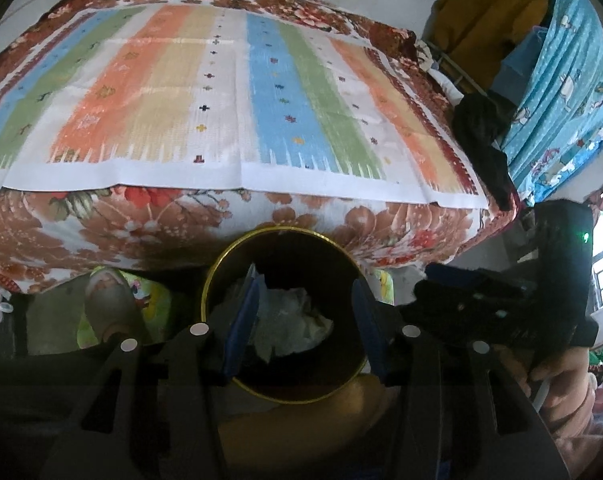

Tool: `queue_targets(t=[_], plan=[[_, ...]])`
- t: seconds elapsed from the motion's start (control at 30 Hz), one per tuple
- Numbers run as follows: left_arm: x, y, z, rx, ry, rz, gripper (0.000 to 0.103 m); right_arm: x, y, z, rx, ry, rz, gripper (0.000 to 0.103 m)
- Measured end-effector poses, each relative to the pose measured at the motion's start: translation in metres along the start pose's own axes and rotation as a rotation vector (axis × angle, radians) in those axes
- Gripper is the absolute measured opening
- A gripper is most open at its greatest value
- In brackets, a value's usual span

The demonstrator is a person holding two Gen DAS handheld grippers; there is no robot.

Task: Collect trash
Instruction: 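Open both tools over the black bin to drop mask and cup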

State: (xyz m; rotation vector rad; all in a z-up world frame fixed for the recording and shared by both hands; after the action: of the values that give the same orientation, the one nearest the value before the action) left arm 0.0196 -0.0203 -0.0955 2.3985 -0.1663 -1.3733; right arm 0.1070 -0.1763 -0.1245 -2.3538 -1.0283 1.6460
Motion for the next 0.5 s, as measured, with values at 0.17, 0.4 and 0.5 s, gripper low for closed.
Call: queue_targets(t=[0.17,0.4,0.5], plan=[[-0.006,-0.005,0.003,-0.016,0.012,-0.024,0.062,-0.014,0.001,0.001,-0.012,0.033,0.041,0.08],[0.001,-0.005,0.011,0.008,-0.034,-0.061,0.097,-0.019,0.004,0.01,-0.019,0.013,0.094,0.094],[0.006,-0.004,0.015,0.027,-0.057,-0.078,0.097,-0.02,0.006,0.014,-0.014,0.009,0.095,0.094]])
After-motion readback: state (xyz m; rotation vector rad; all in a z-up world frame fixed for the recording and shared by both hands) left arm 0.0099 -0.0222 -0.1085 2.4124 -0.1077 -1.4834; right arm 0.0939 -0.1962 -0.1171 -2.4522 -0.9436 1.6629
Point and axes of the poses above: each gripper's, at about its wrist camera, not at the fingertips, and x roughly the way its jaws point, y to its right, z to its underside, the point moved 4 cm from there along x, roughly the way its jaws point, and after that the axes turned 1 degree about -z, right-handed, at the moved point
